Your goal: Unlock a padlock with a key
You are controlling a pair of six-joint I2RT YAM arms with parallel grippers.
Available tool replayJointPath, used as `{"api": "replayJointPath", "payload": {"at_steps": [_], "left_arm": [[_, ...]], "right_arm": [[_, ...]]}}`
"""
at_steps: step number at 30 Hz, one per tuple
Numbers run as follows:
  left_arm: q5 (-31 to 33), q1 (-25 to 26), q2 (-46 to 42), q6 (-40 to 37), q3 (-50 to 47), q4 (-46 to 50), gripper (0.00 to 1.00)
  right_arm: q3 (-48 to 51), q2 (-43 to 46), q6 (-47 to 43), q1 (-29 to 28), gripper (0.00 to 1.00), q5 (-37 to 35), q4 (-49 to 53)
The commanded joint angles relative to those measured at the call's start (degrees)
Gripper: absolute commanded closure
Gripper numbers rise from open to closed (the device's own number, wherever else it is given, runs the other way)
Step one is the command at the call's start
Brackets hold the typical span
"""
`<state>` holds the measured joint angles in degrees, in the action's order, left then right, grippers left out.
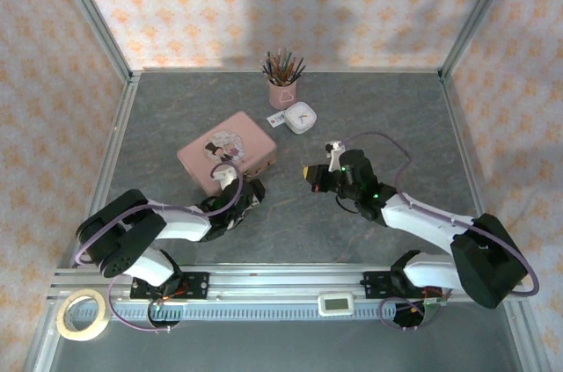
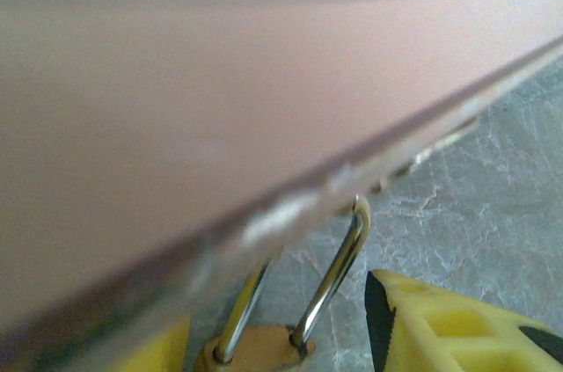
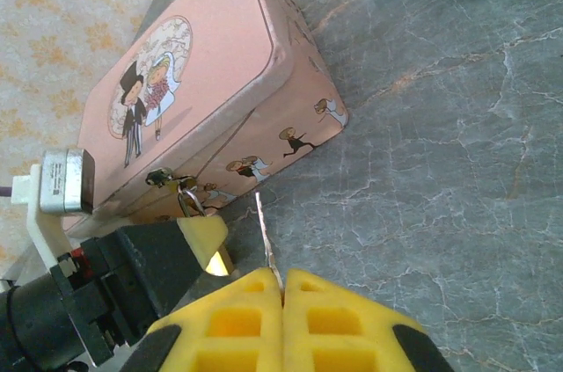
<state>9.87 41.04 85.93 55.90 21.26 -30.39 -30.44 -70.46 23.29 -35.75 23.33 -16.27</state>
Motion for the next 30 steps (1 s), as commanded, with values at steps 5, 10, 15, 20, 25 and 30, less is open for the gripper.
{"api": "replayJointPath", "payload": {"at_steps": [5,10,15,20,25,30], "left_arm": [[-4.73,-4.73,6.70,1.24,-0.55,-3.04,0.63],[-6.81,-5.01,6.73,0.28,-0.51,-5.25,0.84],[-7.99,-5.15,2.58,-0.71,-1.68,-6.63,0.94],[-12.78,-6.97,-5.03,-0.71,-3.52,-9.03,1.00],[-15.32,-8.10,-12.66,-0.53,-3.91,-9.37,1.00],[-15.45,-9.30,-17.89,0.98,-5.62,-9.85,1.00]], "right_arm": [[-2.64,-2.53,-0.92,-0.30,1.00,-0.92,-0.61],[-3.79,-4.12,-1.24,-0.29,1.00,-0.78,-0.35],[-4.50,-6.70,-0.27,-0.29,1.00,1.31,-1.47],[-4.09,-9.03,3.03,-0.29,1.00,6.68,-4.48],[-1.92,-13.95,11.66,-0.38,1.00,19.72,-16.22],[-0.96,-20.86,18.85,-1.75,1.00,26.80,-29.40]]}}
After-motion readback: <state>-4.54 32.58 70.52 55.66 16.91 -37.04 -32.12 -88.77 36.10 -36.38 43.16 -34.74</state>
